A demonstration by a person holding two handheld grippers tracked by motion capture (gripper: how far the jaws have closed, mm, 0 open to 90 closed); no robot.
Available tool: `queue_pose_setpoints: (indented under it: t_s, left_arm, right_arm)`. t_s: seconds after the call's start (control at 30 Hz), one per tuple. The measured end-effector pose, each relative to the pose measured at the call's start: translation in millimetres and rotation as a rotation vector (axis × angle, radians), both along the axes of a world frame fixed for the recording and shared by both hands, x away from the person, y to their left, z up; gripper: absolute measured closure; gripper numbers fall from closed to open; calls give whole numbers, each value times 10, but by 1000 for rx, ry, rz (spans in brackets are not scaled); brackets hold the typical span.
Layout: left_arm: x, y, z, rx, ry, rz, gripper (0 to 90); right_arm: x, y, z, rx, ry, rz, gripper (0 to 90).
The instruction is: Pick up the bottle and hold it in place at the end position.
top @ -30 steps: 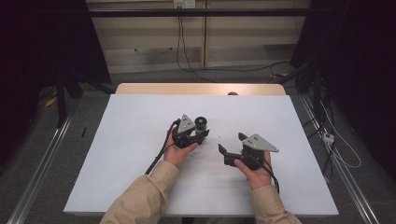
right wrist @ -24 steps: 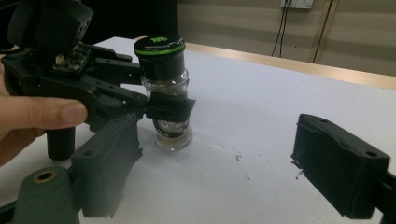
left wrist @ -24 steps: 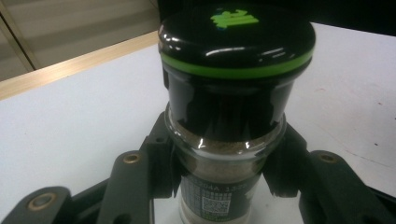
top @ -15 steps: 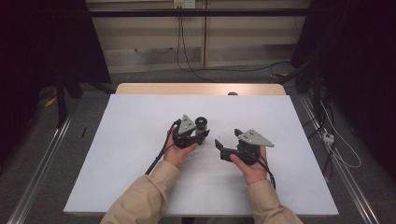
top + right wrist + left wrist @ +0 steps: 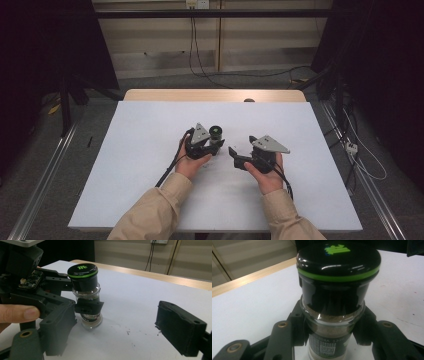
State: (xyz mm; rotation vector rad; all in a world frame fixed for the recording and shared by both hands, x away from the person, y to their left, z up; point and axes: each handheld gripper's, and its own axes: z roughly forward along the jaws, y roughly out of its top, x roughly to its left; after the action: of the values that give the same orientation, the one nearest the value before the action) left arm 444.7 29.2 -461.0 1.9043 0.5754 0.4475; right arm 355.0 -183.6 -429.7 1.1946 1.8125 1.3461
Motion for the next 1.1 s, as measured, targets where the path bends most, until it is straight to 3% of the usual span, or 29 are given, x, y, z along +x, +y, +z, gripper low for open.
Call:
queue_pose_setpoints:
  t_s: [0.23,0.63,1.1]
  left_arm:
    - [7,14,2,0,14,-4,533]
    - [3,17,0,-10,21,2,534]
    - [3,23,2,-5,20,-3,534]
  right_arm:
    - [58,38,35,-7,0,5,199]
    - [130,120,93,-26,-7,27,406]
    - [193,153,127,-26,3,66,784]
